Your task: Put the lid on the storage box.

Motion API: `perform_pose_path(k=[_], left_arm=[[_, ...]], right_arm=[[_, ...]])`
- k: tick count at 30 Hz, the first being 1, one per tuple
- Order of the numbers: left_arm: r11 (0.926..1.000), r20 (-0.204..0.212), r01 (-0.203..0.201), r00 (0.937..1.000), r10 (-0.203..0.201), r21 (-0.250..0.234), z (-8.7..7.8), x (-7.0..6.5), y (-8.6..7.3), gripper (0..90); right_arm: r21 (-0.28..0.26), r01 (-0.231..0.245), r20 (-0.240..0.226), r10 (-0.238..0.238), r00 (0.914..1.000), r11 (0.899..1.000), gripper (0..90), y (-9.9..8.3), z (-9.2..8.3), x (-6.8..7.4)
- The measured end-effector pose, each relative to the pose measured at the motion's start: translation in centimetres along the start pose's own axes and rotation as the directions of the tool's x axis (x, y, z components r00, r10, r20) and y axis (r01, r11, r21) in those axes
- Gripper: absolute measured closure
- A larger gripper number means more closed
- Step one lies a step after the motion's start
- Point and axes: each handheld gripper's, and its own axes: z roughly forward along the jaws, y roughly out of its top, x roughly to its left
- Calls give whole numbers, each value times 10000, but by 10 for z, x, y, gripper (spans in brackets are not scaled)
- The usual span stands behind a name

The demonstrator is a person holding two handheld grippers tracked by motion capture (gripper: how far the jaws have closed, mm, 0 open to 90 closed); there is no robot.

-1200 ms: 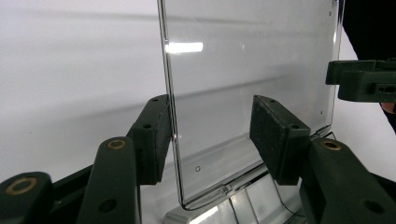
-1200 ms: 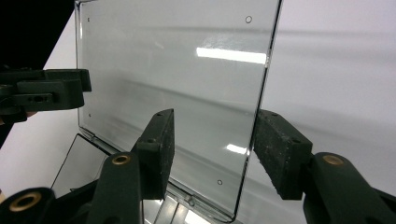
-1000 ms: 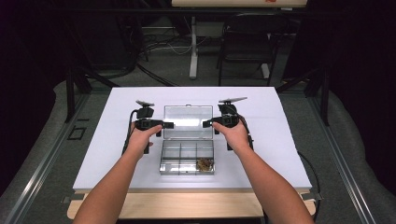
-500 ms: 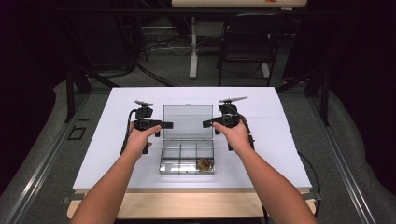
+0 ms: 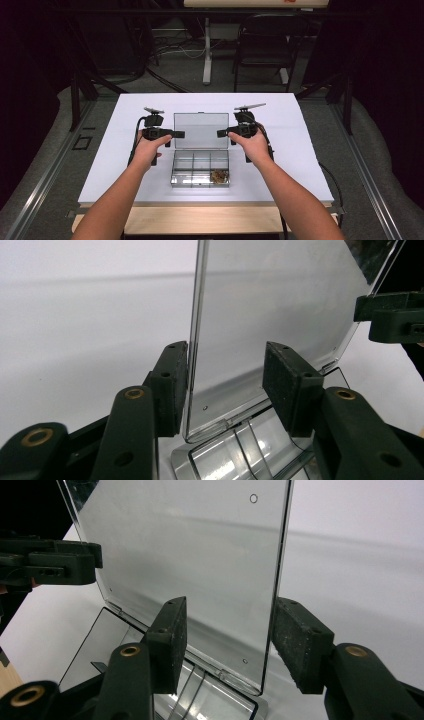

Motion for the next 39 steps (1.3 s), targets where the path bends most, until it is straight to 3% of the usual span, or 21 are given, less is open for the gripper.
perform_pose_path(k=[16, 21, 28, 39], left_arm=[[9996, 89, -181, 9998, 183, -212, -8, -4, -6, 567], [9988, -18, -421, 9991, 420, -237, -10, -5, -8, 591], [9979, -23, -552, 9985, 552, -346, -12, -7, -12, 588], [9962, 11, -756, 9971, 757, -429, -15, -9, -16, 582]], right_arm=[[-51, 249, -290, -250, 9993, 9997, 492, -4, -9, 4], [-78, 300, -334, -302, 9990, 9995, 497, -6, -11, 5], [-113, 473, -290, -476, 9984, 9988, 531, -9, -14, 6], [-299, 851, 149, -847, 9963, 9959, 584, -13, -16, 11]])
